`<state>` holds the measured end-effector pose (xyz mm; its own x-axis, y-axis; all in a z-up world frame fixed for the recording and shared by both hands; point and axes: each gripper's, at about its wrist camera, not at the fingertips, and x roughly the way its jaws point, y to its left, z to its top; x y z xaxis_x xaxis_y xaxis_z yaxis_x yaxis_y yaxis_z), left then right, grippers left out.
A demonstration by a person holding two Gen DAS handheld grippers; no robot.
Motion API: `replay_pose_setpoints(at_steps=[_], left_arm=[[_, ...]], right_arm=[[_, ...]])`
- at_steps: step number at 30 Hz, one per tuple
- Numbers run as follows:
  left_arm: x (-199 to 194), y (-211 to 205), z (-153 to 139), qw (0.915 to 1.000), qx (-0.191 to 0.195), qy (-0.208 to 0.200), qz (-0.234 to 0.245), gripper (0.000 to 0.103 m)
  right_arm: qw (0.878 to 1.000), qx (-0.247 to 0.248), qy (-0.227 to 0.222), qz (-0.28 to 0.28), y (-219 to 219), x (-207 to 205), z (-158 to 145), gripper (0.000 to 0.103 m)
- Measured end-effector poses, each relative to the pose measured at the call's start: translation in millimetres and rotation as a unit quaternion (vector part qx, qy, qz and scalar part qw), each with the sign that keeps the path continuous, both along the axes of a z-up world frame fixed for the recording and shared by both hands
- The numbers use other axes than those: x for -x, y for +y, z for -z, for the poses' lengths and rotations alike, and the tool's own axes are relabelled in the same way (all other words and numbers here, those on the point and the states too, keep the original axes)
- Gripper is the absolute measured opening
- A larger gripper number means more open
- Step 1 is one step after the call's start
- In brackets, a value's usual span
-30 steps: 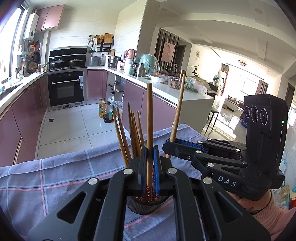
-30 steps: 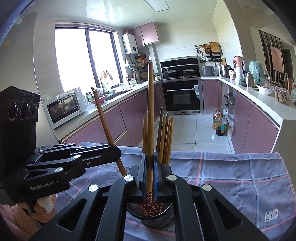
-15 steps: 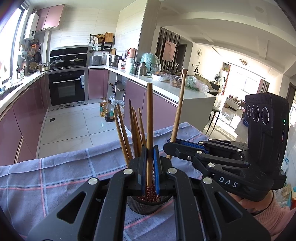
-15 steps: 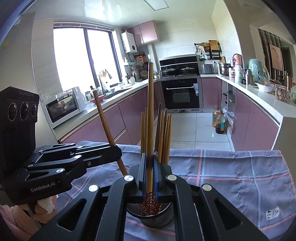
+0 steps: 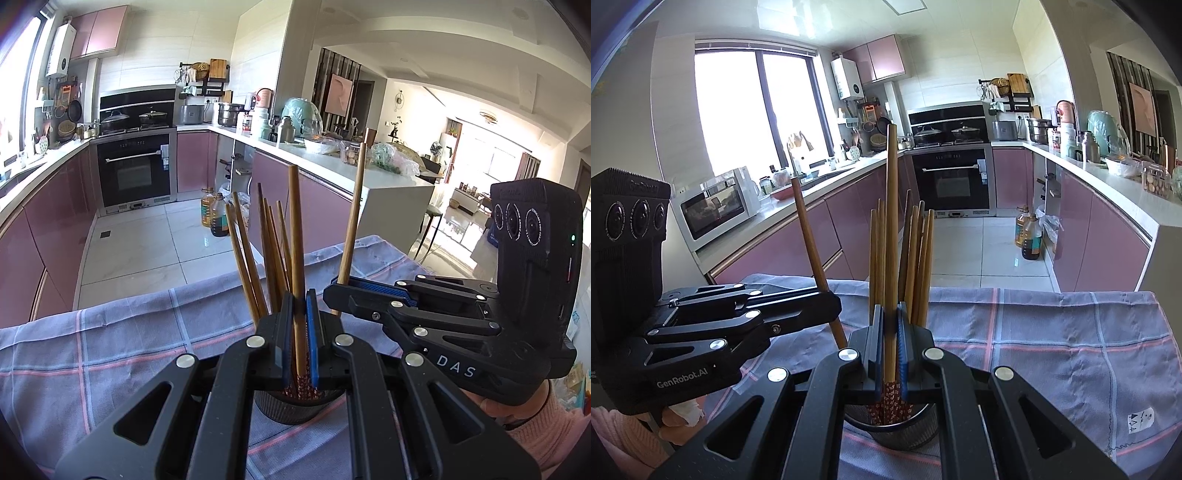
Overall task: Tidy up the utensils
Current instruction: 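Push the left chopstick down among the others while the right gripper inserts its own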
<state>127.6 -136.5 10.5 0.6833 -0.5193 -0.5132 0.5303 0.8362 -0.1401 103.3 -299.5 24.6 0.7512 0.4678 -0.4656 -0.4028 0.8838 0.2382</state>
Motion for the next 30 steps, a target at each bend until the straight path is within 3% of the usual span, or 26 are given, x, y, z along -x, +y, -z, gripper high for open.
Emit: replay_pose_setpoints(at_steps=[30], left_arm=[[-13.9,-13.1,14.6,0.9997,-0.014,0.018,-0.005,0.008]], right_arm=[[1.0,0.008,0.023,-0.005,7.9,-14.0,14.8,0.006]])
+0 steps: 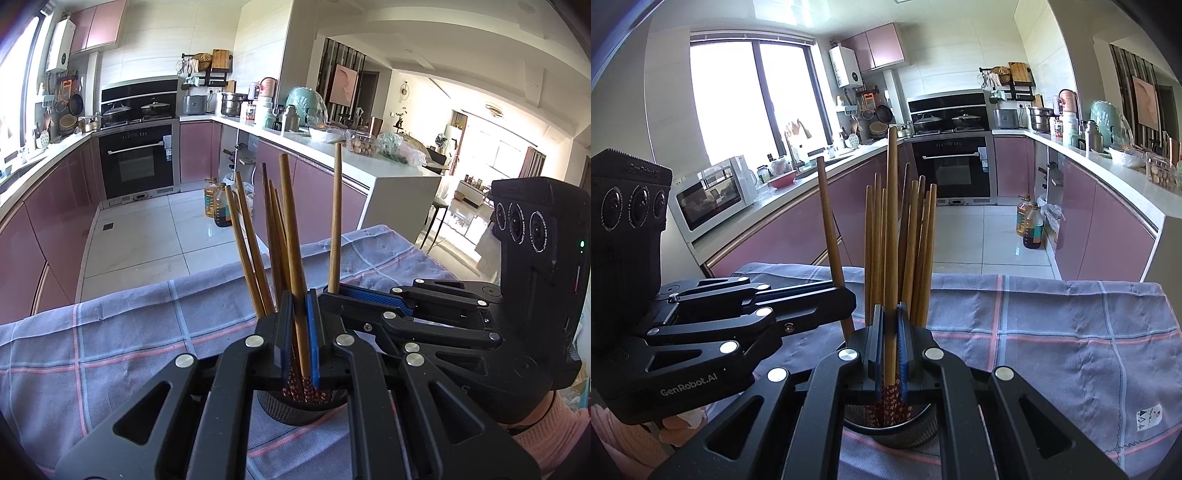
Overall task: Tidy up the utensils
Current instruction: 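Push the left chopstick down among the others while the right gripper inserts its own, then open both grippers to release the chopsticks and pull back from the cup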
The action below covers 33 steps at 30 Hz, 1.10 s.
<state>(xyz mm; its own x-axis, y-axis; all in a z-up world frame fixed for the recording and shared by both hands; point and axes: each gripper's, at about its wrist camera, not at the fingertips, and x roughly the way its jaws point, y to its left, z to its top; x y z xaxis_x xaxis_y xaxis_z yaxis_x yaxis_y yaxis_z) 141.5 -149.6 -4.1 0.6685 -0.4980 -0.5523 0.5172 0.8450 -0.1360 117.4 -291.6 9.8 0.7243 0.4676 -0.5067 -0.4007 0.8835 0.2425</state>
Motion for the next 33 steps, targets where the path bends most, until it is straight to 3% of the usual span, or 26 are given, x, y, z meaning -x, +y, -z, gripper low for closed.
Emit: replay_pose_setpoints(at_steps=[9,14,17,21,23,25,26,30,33], left_arm=[[-2.8,1.5,9.0,0.9999,0.002,0.009,0.006,0.015],[1.7,10.1,11.4,0.9999,0.01,0.009,-0.001,0.026],[7.8,17.0,11.9,0.9999,0.01,0.0,-0.014,0.036],[18.7,32.9,11.2,0.9991,0.007,-0.019,-0.038,0.051],[26.2,43.0,11.1,0.9977,0.002,-0.031,-0.061,0.072],[33.7,52.5,10.8,0.9957,-0.002,-0.044,-0.082,0.082],[37.6,57.5,10.9,0.9944,-0.004,-0.049,-0.093,0.087],[52.3,75.0,10.3,0.9895,-0.007,-0.066,-0.128,0.097],[63.8,86.8,11.6,0.9861,-0.01,-0.073,-0.149,0.097]], right_arm=[[1.0,-0.007,0.013,0.004,-5.7,-2.5,4.2,0.007],[1.0,-0.006,0.014,0.004,-7.8,1.7,5.4,0.01],[1.0,-0.006,0.01,0.004,-8.2,6.0,4.7,0.02],[1.0,-0.005,0.0,0.009,-7.2,16.8,3.6,0.043],[1.0,-0.001,-0.007,0.013,-6.4,22.6,3.3,0.051],[1.0,0.003,-0.016,0.021,-6.4,29.0,3.6,0.067],[1.0,0.003,-0.02,0.023,-6.4,31.1,3.5,0.069],[0.999,0.004,-0.03,0.03,-5.0,40.9,5.3,0.081],[0.999,0.005,-0.04,0.026,-1.0,49.2,5.6,0.09]])
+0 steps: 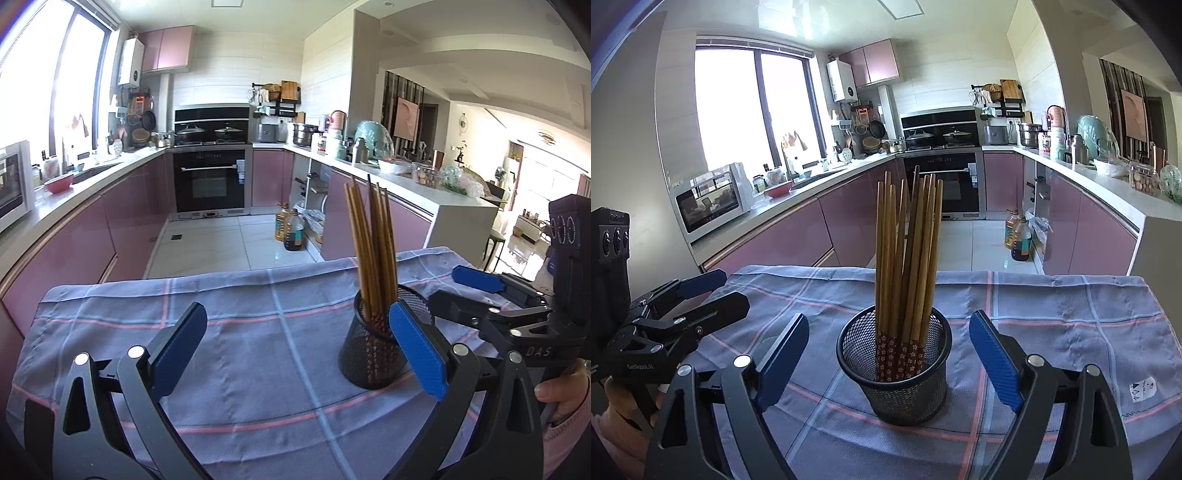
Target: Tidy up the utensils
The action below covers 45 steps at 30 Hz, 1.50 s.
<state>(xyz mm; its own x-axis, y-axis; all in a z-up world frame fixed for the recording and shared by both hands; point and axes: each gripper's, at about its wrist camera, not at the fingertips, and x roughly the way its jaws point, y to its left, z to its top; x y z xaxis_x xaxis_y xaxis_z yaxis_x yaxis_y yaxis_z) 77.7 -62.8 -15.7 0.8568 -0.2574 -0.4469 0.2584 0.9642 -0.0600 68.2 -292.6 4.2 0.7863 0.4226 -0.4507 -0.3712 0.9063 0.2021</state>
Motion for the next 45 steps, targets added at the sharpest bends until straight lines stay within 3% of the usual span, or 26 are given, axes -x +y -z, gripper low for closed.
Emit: replay_pose_setpoints(at_steps=[3,23,33,45], left_arm=[[13.0,10.4,1.4,0.9998,-0.005,-0.01,-0.018,0.097],[74.7,36.7,-12.5,0.9905,-0.003,-0.092,-0.103,0.097],[97.2,33.3,-19.0,0.9851,-0.016,-0.126,-0.116,0.097],[103.5,30.5,-20.1,0.9841,-0.022,-0.13,-0.119,0.097]], right_arm=[[1.0,0.009,-0.024,-0.001,6.5,13.5,-1.9,0.096],[0.994,0.024,-0.101,0.035,25.9,58.0,-5.3,0.096],[0.99,0.022,-0.127,0.049,29.2,71.6,-10.5,0.096],[0.989,0.019,-0.134,0.052,31.4,80.2,-14.7,0.096]])
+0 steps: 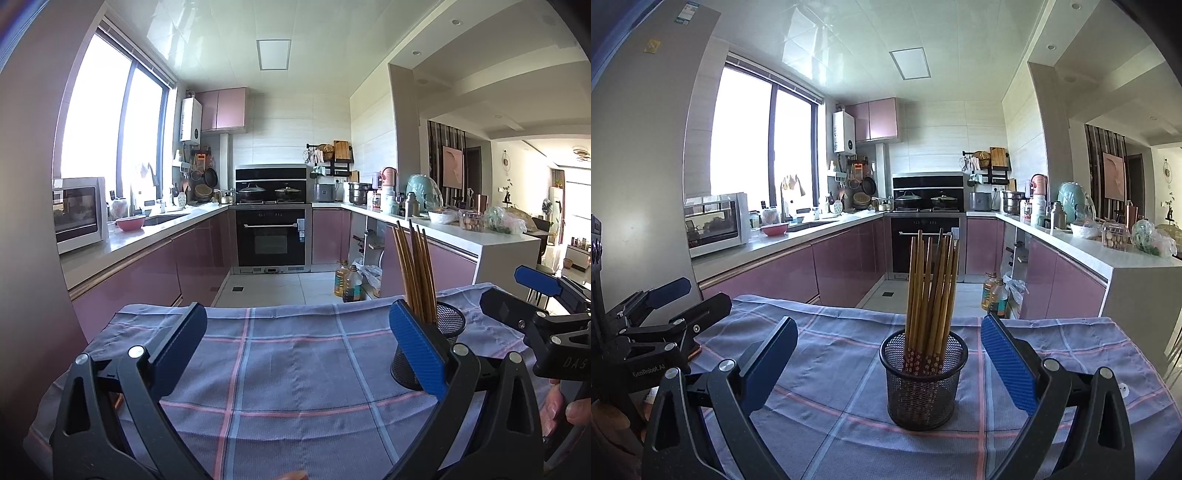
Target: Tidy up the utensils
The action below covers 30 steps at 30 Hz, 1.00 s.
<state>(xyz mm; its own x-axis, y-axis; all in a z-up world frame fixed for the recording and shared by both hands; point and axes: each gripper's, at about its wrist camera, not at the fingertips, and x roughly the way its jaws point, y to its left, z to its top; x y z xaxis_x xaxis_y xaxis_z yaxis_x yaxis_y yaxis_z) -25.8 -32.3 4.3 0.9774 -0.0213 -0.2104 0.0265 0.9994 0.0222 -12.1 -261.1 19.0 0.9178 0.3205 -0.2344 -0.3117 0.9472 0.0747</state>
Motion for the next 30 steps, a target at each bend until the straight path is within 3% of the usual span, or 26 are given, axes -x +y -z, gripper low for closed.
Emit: replay_pose_setpoints(at_steps=[30], left_arm=[[5.0,-0.7,-0.4,1.0,0.001,-0.002,0.001,0.097]], right_arm=[[1.0,-0.004,0.004,-0.002,3.7,-0.4,-0.2,0.096]])
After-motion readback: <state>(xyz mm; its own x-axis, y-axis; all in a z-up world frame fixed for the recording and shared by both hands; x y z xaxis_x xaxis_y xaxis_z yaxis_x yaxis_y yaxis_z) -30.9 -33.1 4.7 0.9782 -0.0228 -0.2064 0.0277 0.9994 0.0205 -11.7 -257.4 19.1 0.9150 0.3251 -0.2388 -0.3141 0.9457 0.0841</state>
